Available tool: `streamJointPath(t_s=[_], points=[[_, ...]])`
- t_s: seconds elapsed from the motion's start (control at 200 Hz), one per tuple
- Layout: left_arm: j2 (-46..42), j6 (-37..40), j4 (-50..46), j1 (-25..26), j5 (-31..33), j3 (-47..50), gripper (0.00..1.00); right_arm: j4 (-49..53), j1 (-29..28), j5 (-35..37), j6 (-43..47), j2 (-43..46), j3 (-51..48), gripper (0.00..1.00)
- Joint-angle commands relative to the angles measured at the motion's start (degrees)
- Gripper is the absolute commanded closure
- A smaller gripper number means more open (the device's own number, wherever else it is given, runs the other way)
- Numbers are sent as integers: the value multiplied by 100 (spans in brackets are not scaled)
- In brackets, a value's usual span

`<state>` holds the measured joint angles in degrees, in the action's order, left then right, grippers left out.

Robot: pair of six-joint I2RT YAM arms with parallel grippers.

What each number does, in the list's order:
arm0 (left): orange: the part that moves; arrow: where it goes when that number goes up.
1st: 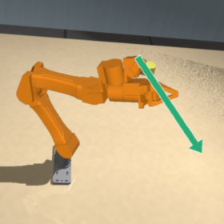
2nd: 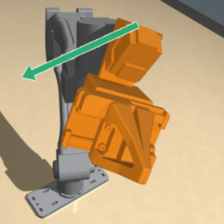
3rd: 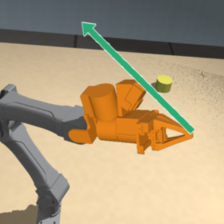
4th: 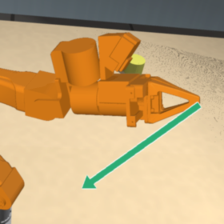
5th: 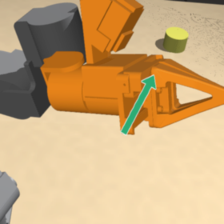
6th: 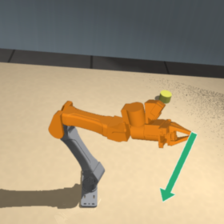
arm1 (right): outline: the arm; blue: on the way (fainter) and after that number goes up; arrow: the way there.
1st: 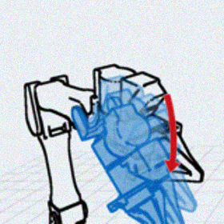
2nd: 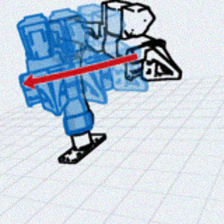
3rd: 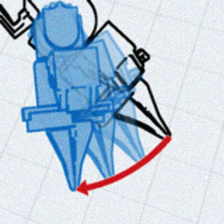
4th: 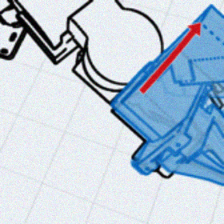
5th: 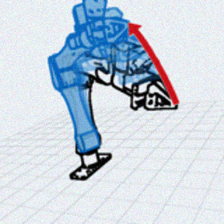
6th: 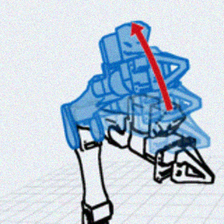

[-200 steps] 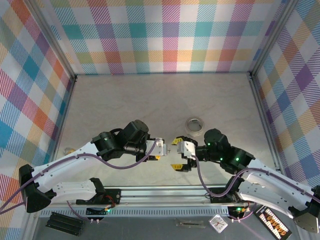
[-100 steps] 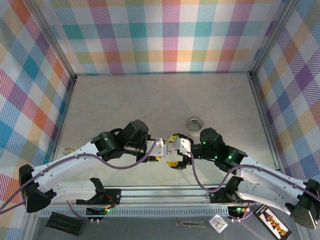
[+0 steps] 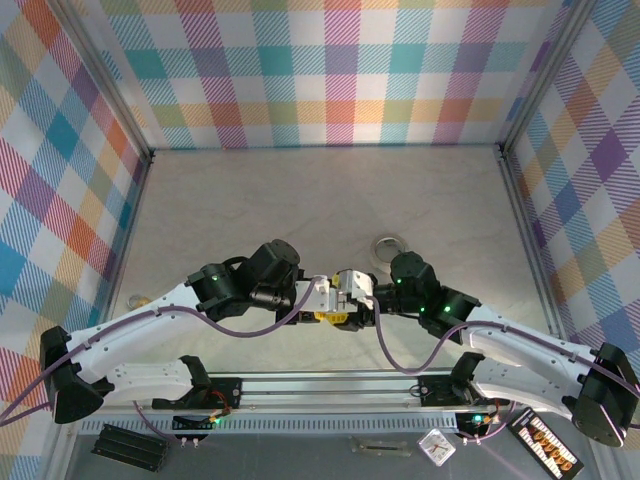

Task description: Unlock with the key

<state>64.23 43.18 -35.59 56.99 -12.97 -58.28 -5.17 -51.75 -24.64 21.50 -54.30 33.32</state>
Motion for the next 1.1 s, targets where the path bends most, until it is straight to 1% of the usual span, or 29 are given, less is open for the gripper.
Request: streamJointPath(t_s=[0.0, 0.12, 0.165, 0.32, 0.545, 0.565, 0.585, 0.65, 0.67, 0.69, 0.73, 0.815, 0.855, 0.955, 1.04, 1.095], points=[[16, -46, 158, 41, -141, -14, 100, -178, 18, -181, -42, -1, 16, 46], [20, -55, 158, 40, -160, -41, 100, -147, 16, -231, -38, -5, 8, 54], [33, -51, 159, 40, -162, -54, 100, -128, 15, -259, -32, -6, 15, 55], [81, -55, 110, 40, -230, -126, 100, 1, 17, -374, -1, -6, 42, 68], [185, -46, 83, 40, -278, -181, 100, 221, 16, -436, 34, 25, 84, 80], [189, -46, 93, 40, -261, -177, 96, 234, 15, -429, 29, 38, 86, 80], [196, -55, 103, 40, -243, -179, 90, 248, 20, -421, 17, 47, 87, 80], [187, -122, 156, 40, -162, -174, 58, 272, 24, -386, 4, 81, 84, 82], [180, -159, 180, 40, -131, -161, 51, 275, 24, -362, -3, 99, 78, 83], [168, -189, 207, 40, -104, -149, 45, 270, 24, -335, -5, 116, 69, 83], [121, -221, 265, 31, -62, -105, 38, 279, 32, -267, -16, 154, 47, 84], [-32, -330, 412, 10, 26, 47, 27, 307, 92, -202, -36, 241, 14, 86], [-127, -415, 505, -19, 40, 128, 23, 336, 127, -180, -40, 285, 17, 87], [-390, -672, 720, -112, 57, 350, 20, 389, 219, -98, -49, 398, -24, 87], [-671, -1094, 926, -207, 118, 522, 19, 487, 311, -53, -32, 499, -22, 88], [-893, -1370, 1091, -311, 44, 655, 15, 539, 368, -21, -1, 573, -12, 88]])
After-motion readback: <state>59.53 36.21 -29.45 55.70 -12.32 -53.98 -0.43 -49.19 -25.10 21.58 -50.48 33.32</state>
